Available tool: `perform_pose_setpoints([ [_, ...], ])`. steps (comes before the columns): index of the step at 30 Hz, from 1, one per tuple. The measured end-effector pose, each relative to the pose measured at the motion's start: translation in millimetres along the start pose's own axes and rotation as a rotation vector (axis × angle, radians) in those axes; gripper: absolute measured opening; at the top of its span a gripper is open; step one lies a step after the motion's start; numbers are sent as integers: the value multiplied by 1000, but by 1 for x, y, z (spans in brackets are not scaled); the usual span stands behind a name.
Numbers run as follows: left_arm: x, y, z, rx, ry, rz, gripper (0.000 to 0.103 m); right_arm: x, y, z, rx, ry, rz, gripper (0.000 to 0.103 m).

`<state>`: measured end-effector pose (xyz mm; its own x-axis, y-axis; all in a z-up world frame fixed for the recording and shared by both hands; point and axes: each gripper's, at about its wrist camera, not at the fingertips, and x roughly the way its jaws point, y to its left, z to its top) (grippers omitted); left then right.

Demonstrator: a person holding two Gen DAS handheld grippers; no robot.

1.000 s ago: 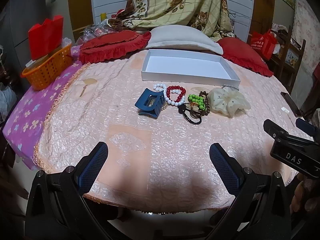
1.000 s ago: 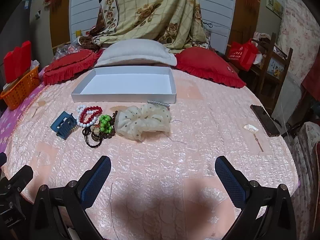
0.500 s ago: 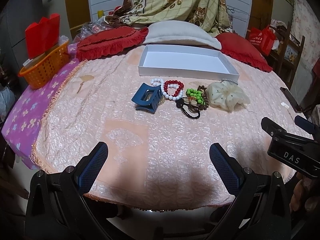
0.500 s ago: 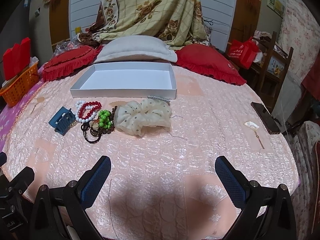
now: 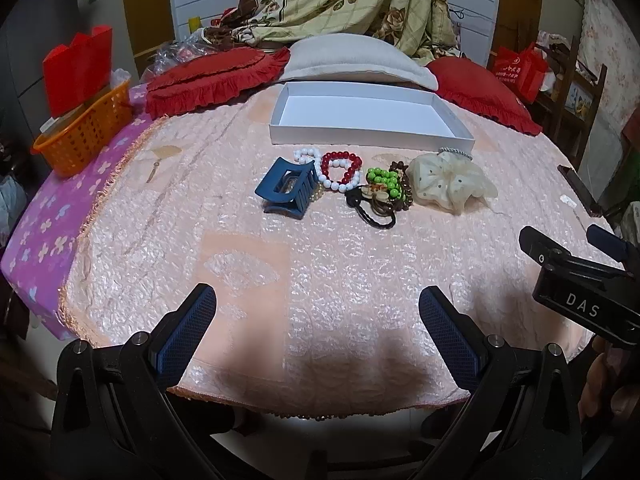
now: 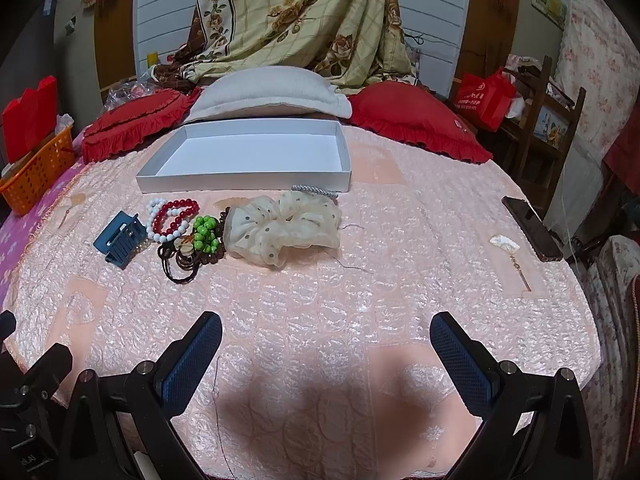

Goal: Organize jewelry

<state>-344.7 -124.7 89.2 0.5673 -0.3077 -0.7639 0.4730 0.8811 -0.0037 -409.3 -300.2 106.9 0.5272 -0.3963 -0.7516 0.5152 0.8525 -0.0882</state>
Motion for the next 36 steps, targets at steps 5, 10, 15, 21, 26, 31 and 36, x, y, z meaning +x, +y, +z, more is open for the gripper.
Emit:
perform_pose_setpoints([
  [5, 2, 0, 0, -4, 7, -2, 102, 3, 0, -2, 4, 6, 3, 103],
  [10, 3, 0, -1, -3, 11, -4, 102, 4, 1, -2, 2, 11, 2, 103],
  [15, 3, 0, -1, -3, 11, -6, 102, 5, 1, -3, 7, 8, 3, 103],
  [21, 4, -1, -2, -6, 16, -6, 102, 5, 0, -2, 15, 6, 1, 103],
  [26, 5, 2, -2, -11, 20, -6, 102, 5, 0, -2, 18, 6, 5, 103],
  [31, 5, 2, -2, -9, 20, -5, 102, 7, 0, -3, 21, 18, 4, 103],
  [36, 6, 3, -3, -11, 23, -6, 102, 9, -1, -3, 25, 24, 5, 103],
])
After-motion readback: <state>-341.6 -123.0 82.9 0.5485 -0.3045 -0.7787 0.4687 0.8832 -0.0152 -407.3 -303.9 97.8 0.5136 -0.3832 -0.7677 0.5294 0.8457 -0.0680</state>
